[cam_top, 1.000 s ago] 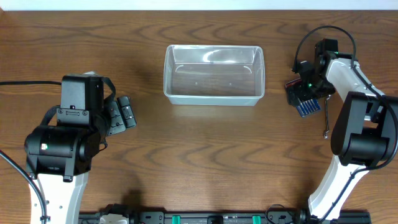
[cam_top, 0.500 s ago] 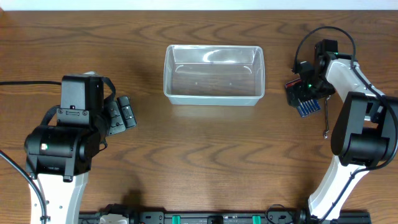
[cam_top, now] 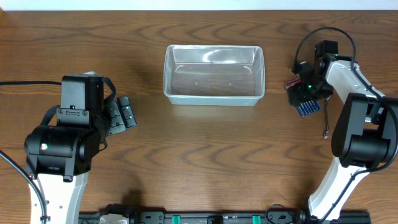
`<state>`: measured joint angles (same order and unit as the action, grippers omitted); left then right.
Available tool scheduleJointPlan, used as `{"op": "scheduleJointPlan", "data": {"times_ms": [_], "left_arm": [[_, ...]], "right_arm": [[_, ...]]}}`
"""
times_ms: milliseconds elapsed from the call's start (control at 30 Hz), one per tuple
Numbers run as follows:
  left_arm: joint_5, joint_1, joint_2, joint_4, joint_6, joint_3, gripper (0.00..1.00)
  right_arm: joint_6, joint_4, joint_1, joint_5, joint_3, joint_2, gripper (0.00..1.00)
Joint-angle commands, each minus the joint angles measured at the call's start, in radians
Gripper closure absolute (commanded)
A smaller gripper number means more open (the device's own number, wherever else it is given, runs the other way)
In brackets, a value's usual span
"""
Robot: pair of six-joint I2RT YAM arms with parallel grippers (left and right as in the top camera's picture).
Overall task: Pack container
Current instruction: 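Grasp the blue precision screwdriver case with the right gripper, then carry the screwdriver case into the container and release it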
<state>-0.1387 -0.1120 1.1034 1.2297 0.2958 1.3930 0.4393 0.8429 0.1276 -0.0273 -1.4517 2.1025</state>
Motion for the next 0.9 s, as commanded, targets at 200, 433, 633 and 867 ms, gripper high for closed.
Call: {"op": "scheduleJointPlan", "data": {"times_ms": [200, 433, 633, 867], "left_arm": [[-0.012, 0.005, 0.002, 0.000, 0.013, 0.012, 0.02], [-0.012, 0.005, 0.002, 0.000, 0.013, 0.012, 0.02], [-0.013, 0.005, 0.002, 0.000, 0.008, 0.012, 0.02], [-0.061, 0.005, 0.002, -0.001, -0.011, 0.012, 0.02]], "right_arm": [[0.003, 0.002, -0.004, -0.007, 0.036, 0.027, 0.31], [0.003, 0.000, -0.004, -0.007, 0.036, 0.027, 0.44], [-0.065, -0.019, -0.005, -0.007, 0.014, 0.024, 0.99], [-0.096, 0.143, -0.052, -0.010, -0.241, -0.039, 0.99]]}}
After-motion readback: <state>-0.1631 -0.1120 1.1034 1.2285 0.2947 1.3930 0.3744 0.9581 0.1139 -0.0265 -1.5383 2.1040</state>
